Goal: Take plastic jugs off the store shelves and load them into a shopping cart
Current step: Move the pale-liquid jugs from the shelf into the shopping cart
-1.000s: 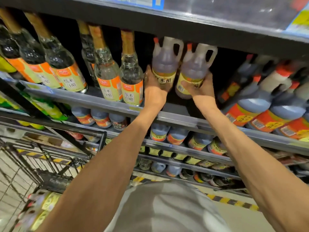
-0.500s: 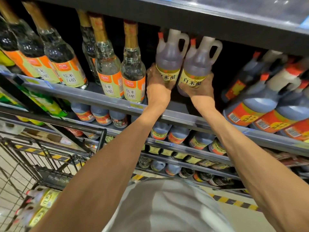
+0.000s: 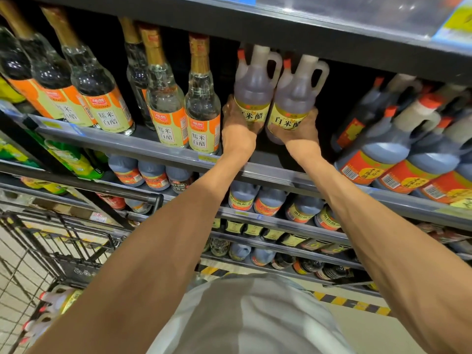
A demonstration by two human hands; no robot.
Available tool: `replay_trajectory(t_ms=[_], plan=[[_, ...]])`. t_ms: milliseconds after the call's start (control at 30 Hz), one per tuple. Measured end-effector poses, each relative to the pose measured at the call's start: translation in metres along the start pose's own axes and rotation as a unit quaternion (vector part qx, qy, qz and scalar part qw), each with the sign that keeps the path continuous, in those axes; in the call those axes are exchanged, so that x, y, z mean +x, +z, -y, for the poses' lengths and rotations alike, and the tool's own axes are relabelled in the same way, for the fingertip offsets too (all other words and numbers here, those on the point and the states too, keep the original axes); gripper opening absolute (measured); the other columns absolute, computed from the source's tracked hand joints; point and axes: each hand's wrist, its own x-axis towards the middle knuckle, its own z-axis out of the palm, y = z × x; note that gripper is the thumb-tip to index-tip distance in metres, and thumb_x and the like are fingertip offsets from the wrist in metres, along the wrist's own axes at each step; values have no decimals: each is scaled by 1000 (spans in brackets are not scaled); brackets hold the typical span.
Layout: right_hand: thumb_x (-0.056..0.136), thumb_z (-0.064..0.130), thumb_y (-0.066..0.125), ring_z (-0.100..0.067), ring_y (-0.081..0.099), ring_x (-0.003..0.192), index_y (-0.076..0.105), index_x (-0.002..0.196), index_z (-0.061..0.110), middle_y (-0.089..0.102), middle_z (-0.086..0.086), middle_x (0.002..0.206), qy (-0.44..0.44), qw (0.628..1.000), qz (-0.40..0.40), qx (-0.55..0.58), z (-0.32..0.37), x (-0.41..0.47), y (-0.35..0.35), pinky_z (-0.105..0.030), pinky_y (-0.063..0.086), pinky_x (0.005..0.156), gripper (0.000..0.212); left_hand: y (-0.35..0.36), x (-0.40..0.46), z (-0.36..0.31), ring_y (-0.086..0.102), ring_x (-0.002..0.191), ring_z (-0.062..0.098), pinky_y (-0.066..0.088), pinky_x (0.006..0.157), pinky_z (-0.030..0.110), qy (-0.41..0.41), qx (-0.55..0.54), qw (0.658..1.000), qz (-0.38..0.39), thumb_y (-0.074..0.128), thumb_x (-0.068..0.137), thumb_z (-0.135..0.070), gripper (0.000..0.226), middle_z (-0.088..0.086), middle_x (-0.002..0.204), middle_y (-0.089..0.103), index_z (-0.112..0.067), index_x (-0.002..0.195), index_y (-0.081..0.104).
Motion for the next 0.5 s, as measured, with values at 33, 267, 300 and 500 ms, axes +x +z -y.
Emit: replay_trajectory(t_ms=[33,267,300,500], plan=[[76,34,89,-27,58,131,29,151,12,58,-7,142,0,1000,1,-2,1,0,-1,-26,40,91,99,-3,1,-3,40,143,32,35,116,33,5,4,1000,8,78,87,-18,91,17,156,40,-7,159,25],[66,37,93,-18,50,137,21,158,3,50,-6,150,-18,999,24,39,1,-21,-9,-13,38,102,122,-22,-21,-8,53,126,43,46,103,42,7,63,995,76,68,90,-14,70,30,134,56,10,146,35],[70,33,92,-13,56,127,29,155,0,56,-2,141,-33,999,24,27,-3,-27,-12,-8,40,96,111,-23,-27,-6,50,130,42,43,108,42,30,65,996,58,70,89,-16,74,29,138,53,10,147,32],[81,43,82,-25,58,118,49,133,13,60,-7,127,-136,987,26,-86,-9,-76,-23,-41,52,101,68,-35,-75,9,39,138,35,34,117,47,173,94,979,59,65,97,-18,58,20,144,44,0,145,39]])
